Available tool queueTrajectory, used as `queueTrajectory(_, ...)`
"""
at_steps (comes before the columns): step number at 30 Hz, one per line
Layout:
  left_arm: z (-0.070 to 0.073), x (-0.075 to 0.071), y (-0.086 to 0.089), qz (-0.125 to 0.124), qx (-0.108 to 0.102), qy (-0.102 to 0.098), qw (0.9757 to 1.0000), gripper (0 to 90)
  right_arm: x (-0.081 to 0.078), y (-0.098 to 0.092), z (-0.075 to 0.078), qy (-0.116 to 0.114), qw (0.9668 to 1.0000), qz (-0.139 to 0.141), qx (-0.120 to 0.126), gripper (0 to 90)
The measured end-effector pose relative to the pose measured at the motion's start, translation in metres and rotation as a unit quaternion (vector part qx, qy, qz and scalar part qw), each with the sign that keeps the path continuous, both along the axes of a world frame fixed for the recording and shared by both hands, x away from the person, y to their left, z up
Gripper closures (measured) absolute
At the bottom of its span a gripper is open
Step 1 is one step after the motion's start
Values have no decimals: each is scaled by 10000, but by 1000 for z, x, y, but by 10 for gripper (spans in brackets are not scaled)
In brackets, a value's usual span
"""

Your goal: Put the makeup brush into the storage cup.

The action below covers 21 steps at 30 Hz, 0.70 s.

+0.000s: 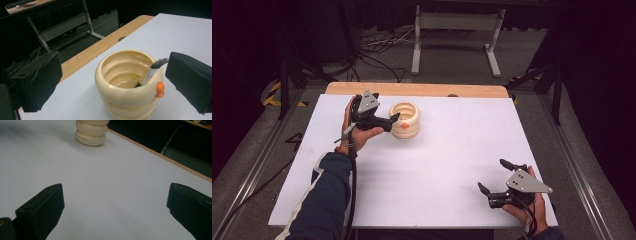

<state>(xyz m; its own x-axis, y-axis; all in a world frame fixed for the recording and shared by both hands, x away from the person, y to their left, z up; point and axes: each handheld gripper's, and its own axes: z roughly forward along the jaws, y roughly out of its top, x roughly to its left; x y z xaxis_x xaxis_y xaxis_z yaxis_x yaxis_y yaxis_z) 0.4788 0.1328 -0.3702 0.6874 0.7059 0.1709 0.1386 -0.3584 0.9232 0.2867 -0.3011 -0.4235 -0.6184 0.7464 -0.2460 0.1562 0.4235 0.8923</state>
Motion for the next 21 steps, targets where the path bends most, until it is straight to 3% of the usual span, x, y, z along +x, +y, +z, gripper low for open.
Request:
queueTrajectory(11, 7, -14, 4, -82, 160, -195, 9996, 31, 0, 1, 0, 17, 10000, 7, -40, 19)
queueTrajectory(21, 11, -24, 11, -180, 162, -175, 9996, 29, 0, 1, 0, 20, 10000, 18, -61, 20)
